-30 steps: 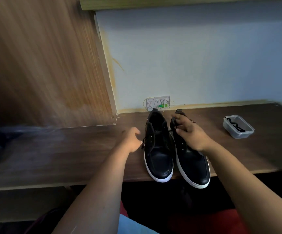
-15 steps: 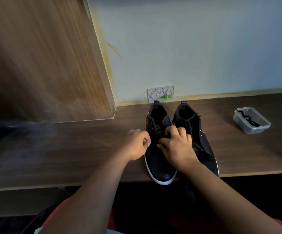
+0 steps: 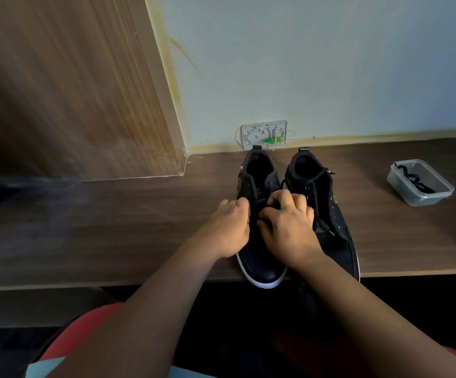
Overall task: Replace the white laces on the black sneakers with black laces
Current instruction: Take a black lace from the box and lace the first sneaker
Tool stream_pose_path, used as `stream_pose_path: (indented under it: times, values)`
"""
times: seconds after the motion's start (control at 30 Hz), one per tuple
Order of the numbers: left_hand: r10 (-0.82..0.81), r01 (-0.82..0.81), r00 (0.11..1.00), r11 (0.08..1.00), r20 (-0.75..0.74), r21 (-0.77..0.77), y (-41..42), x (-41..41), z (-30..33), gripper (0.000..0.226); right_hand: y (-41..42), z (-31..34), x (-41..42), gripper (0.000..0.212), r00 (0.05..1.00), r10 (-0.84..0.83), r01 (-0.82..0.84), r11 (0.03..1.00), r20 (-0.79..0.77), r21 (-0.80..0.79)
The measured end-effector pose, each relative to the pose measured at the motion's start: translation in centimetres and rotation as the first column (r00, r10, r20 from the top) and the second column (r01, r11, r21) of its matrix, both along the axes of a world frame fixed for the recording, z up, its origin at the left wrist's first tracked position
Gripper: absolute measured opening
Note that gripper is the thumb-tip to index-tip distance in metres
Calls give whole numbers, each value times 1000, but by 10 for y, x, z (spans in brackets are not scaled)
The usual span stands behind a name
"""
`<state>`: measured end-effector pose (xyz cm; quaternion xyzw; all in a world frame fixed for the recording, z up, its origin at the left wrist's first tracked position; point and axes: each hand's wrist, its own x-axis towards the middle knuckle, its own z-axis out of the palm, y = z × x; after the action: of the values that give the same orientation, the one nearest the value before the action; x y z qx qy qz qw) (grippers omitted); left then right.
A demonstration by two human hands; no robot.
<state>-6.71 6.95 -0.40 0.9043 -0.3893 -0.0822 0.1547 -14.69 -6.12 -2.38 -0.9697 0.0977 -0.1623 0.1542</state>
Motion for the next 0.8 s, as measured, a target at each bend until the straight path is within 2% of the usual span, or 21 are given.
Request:
stream_pose_path:
  times: [0.1,0.2,0.27,0.37,0.8]
  values:
    - [-37,34,997,998,-69,-54,2,2,7,14,1,-1,0,22,1000,-3,3,1000,3,-17]
    - [-97,99,995,990,26,-100,4,5,5,9,2,-2,0,22,1000,-1,1,1000,8,-16]
    - [-97,107,990,990,100,-91,7,9,3,4,2,-2,0,22,1000,-3,3,1000,10,-16]
    - [-92,102,986,992,136,-75,10,15,5,8,3,-1,0,23,1000,-6,6,1000,-13,-4]
    - [-25,26,990,1000,141,-2,8,9,5,11,11,-4,-2,22,999,-45,46,999,11,-29]
